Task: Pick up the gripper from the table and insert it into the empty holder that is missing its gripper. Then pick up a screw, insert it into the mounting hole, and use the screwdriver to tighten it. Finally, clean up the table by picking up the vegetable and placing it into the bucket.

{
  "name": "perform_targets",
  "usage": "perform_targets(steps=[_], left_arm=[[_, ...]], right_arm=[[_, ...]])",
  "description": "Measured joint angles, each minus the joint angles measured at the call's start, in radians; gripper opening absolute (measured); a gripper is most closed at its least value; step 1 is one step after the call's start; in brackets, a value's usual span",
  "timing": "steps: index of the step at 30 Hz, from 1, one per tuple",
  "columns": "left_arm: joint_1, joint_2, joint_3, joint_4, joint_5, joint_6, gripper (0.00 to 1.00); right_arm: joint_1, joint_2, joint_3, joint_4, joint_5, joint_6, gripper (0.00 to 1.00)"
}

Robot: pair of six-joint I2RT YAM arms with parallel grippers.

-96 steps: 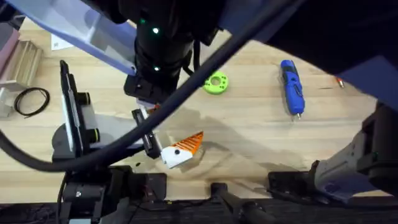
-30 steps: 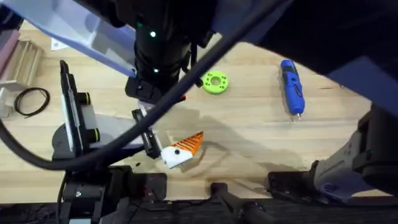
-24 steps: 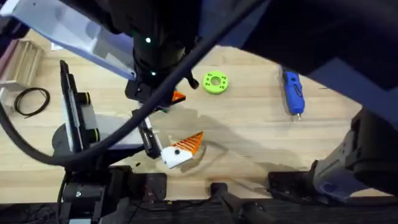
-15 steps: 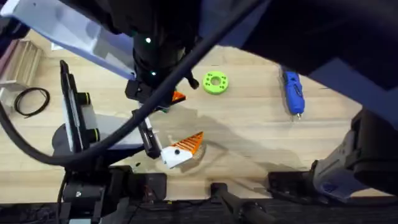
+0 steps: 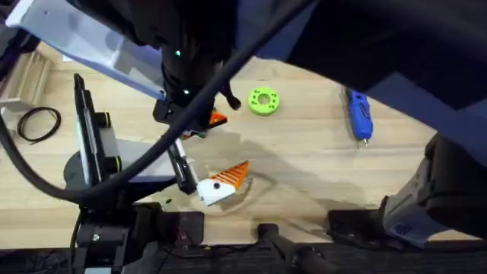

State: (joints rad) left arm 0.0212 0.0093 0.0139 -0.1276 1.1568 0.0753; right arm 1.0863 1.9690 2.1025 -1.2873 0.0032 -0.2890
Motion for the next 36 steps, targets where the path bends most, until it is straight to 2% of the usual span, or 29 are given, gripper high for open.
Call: perform_targets(steps=[7, 8, 13, 14, 24, 30, 36], left_arm=[[0.0, 0.0, 0.0, 0.0, 0.0, 0.0, 0.985], [0.0, 0.0, 0.0, 0.0, 0.0, 0.0, 0.985], [0.0, 0.0, 0.0, 0.0, 0.002, -0.001, 0.985], [0.0, 0.0, 0.0, 0.0, 0.002, 0.0, 0.985], [0.0, 0.0, 0.0, 0.0, 0.002, 0.0, 0.985], [0.0, 0.0, 0.0, 0.0, 0.003, 0.0, 0.985], [0.0, 0.0, 0.0, 0.0, 0.003, 0.0, 0.985]], right_arm=[[0.0, 0.0, 0.0, 0.0, 0.0, 0.0, 0.012], [0.0, 0.0, 0.0, -0.001, 0.0, 0.002, 0.068], [-0.002, 0.0, 0.002, -0.006, 0.014, -0.004, 0.786], [-0.005, 0.0, 0.004, -0.007, 0.02, -0.008, 0.854], [-0.029, 0.0, 0.005, 0.01, 0.018, 0.022, 0.88], [-0.11, -0.001, 0.005, 0.031, -0.009, 0.127, 0.881], [-0.208, -0.002, 0.005, 0.036, -0.046, 0.167, 0.881]])
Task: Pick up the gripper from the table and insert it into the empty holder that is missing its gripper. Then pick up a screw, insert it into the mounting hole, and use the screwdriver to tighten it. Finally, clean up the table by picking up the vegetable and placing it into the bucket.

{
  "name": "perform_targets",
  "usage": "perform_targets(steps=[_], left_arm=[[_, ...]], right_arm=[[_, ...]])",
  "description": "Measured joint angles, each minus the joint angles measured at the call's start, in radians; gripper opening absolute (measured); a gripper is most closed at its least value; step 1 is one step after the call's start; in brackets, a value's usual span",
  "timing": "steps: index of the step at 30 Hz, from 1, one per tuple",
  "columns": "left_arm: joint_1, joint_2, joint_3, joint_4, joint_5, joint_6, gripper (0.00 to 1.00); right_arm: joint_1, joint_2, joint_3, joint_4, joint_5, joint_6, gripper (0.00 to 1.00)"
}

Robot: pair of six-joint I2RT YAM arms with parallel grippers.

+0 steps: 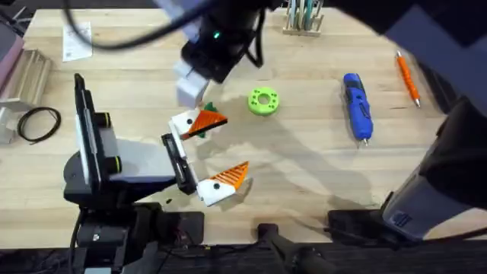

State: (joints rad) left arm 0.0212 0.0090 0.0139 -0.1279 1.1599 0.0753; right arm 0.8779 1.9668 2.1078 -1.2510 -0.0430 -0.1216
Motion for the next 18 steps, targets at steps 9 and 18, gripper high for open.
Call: perform_targets(steps=[9, 18], left_arm=[[0.0, 0.0, 0.0, 0.0, 0.0, 0.0, 0.985], [0.0, 0.0, 0.0, 0.0, 0.0, 0.0, 0.985]], right_arm=[[-0.12, -0.059, 0.0, 0.001, -0.039, 0.018, 0.881], [-0.23, -0.145, -0.093, 0.056, -0.079, 0.026, 0.881]])
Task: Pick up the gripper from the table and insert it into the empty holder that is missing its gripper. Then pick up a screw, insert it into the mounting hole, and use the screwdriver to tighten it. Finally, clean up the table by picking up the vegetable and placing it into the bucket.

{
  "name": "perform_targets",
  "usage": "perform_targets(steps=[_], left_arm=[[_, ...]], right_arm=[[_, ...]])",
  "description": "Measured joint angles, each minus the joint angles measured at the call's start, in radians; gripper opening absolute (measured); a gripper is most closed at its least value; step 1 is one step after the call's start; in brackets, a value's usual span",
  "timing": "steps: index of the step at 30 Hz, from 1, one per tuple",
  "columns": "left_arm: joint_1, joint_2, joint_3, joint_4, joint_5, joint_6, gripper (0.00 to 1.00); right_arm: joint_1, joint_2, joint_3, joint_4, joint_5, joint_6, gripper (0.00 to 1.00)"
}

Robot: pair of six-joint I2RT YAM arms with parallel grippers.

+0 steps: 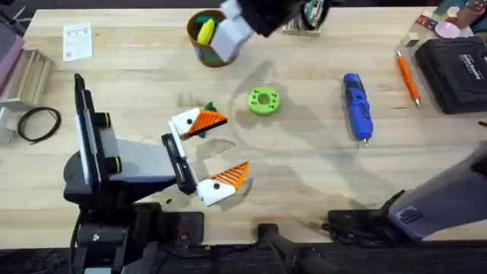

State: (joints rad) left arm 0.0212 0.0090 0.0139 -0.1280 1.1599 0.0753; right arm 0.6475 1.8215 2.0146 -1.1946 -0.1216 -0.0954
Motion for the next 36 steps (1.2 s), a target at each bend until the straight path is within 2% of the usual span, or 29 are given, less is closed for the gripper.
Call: perform_targets(steps=[7, 13, 19, 29, 36], left_arm=[[0.0, 0.0, 0.0, 0.0, 0.0, 0.0, 0.985], [0.0, 0.0, 0.0, 0.0, 0.0, 0.0, 0.985], [0.0, 0.0, 0.0, 0.0, 0.0, 0.0, 0.985], [0.0, 0.0, 0.0, 0.0, 0.0, 0.0, 0.985], [0.0, 0.0, 0.0, 0.0, 0.0, 0.0, 0.985]], right_arm=[[-0.123, -0.132, -0.265, 0.097, -0.01, 0.039, 0.881], [-0.301, -0.27, -0.464, 0.105, -0.02, 0.074, 0.881], [-0.458, -0.328, -0.598, 0.099, -0.038, 0.089, 0.881], [-0.622, -0.389, -0.638, 0.083, -0.045, 0.092, 0.882], [-0.67, -0.39, -0.638, 0.111, -0.044, 0.096, 0.882]])
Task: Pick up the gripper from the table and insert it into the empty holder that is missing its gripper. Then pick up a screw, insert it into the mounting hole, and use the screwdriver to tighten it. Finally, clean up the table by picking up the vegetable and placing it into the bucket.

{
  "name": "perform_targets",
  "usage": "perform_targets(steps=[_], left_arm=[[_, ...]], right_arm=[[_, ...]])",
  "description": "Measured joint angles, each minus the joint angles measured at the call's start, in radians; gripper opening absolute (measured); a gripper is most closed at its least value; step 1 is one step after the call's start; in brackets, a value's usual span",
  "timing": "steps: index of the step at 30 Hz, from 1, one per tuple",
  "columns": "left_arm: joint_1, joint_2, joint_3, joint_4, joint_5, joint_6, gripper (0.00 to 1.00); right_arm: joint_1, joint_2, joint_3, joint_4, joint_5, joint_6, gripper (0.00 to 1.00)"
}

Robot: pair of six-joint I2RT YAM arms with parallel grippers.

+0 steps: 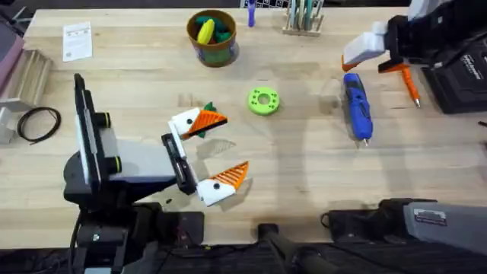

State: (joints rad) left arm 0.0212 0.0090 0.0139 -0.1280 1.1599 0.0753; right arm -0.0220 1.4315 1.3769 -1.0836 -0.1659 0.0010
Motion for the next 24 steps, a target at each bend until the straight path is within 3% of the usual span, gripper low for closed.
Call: perform_targets(steps=[13, 14, 20, 24], left_arm=[[0.0, 0.0, 0.0, 0.0, 0.0, 0.0, 0.986], [0.0, 0.0, 0.0, 0.0, 0.0, -0.001, 0.95], [0.0, 0.0, 0.0, 0.0, 0.0, 0.003, 0.047], [0.0, 0.0, 0.0, 0.0, 0.0, 0.004, 0.009]], right_arm=[[-0.003, 0.0, 0.0, -0.004, 0.0, 0.0, 0.882], [-0.003, 0.0, 0.0, -0.004, 0.0, 0.0, 0.882], [-0.003, 0.0, 0.0, -0.005, 0.0, 0.0, 0.882], [-0.003, 0.0, 0.0, -0.004, 0.025, 0.0, 0.882]])
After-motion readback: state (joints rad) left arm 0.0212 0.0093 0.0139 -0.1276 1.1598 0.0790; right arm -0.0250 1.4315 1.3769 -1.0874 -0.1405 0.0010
